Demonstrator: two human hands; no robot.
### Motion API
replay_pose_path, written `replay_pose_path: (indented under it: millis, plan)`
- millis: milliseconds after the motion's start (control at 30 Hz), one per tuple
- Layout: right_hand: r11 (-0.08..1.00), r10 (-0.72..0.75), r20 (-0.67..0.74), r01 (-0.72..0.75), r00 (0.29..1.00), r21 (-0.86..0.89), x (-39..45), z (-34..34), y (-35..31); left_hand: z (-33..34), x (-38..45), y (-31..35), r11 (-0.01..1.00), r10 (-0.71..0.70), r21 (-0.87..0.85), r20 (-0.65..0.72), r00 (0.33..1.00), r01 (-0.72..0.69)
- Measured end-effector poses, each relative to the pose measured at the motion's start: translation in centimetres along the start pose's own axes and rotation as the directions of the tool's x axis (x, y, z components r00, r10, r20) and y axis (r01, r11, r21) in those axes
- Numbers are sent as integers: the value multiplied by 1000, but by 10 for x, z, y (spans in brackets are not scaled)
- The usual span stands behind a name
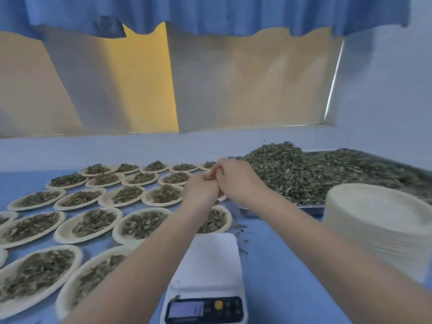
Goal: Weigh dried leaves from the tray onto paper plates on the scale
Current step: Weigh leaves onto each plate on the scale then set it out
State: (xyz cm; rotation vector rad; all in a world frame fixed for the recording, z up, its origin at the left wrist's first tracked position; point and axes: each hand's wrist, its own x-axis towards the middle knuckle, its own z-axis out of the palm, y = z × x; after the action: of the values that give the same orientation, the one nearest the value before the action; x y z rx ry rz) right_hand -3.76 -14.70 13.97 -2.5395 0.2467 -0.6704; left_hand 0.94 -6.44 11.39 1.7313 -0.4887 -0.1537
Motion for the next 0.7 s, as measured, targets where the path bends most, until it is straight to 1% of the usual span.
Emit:
replay_pose_path:
  millis: [100, 233, 300, 367, 433, 533, 600, 700]
  plan:
    - [990, 82, -48, -87, 995, -112, -23, -55, 45, 71, -4, 23, 999, 37, -7, 97, 995, -36]
    - [942, 203, -63, -213, 977, -261, -49, -109, 105, 158, -12, 34, 996, 62, 53, 231, 971, -76]
    - [900, 261, -52, -263, 964, -346, -59, -124, 136, 193, -16, 31, 981, 59, 160, 289, 956, -110]
    - [852, 303, -48, -293, 952, -433, -67, -133, 164, 219, -17, 26, 952, 46, 275, 319, 947, -139]
    - [798, 319, -65, -305, 946, -519, -73, -140, 188, 236, -17, 24, 916, 31, 372, 306, 952, -149]
    - [722, 322, -112, -320, 940, -614, -77, -150, 217, 247, -12, 23, 885, 40, 445, 221, 974, -137]
    - [730, 355, -82, -331, 931, -598, -74, -155, 233, 247, -6, 23, 876, 53, 460, 201, 978, -142]
    - [784, 396, -34, -357, 918, -507, -69, -160, 245, 244, 0, 26, 849, 86, 498, 201, 976, -177]
